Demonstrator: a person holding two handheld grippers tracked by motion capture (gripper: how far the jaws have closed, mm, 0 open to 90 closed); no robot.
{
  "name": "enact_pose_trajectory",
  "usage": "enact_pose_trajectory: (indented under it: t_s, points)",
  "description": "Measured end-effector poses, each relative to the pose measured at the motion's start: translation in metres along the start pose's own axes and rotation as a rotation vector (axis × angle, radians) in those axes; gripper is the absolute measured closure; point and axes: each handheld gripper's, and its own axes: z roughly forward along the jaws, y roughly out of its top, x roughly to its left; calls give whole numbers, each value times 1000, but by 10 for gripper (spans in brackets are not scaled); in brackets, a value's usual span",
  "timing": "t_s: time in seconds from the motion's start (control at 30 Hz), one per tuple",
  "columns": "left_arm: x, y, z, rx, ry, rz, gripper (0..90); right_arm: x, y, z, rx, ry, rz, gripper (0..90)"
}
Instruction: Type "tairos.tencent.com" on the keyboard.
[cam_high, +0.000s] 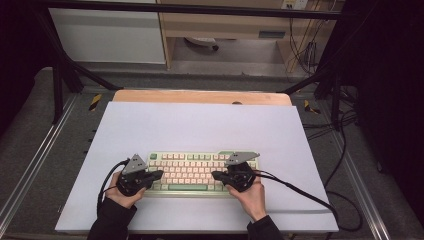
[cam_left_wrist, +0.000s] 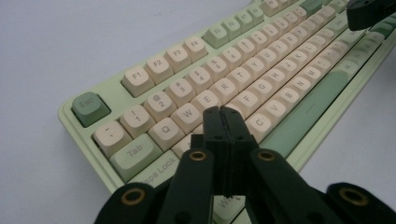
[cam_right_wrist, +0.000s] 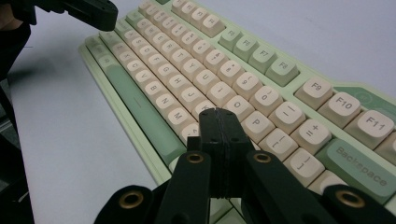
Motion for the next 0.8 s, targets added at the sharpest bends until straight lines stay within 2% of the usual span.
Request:
enact_pose_trajectory:
  t_s: [0.33, 0.8]
  points:
    - [-9, 6, 7, 12, -17, 18, 897, -3, -5, -5, -2, -6, 3, 900]
    - [-24, 10, 25, 46, -40, 45, 897, -6, -10, -9, -6, -10, 9, 900]
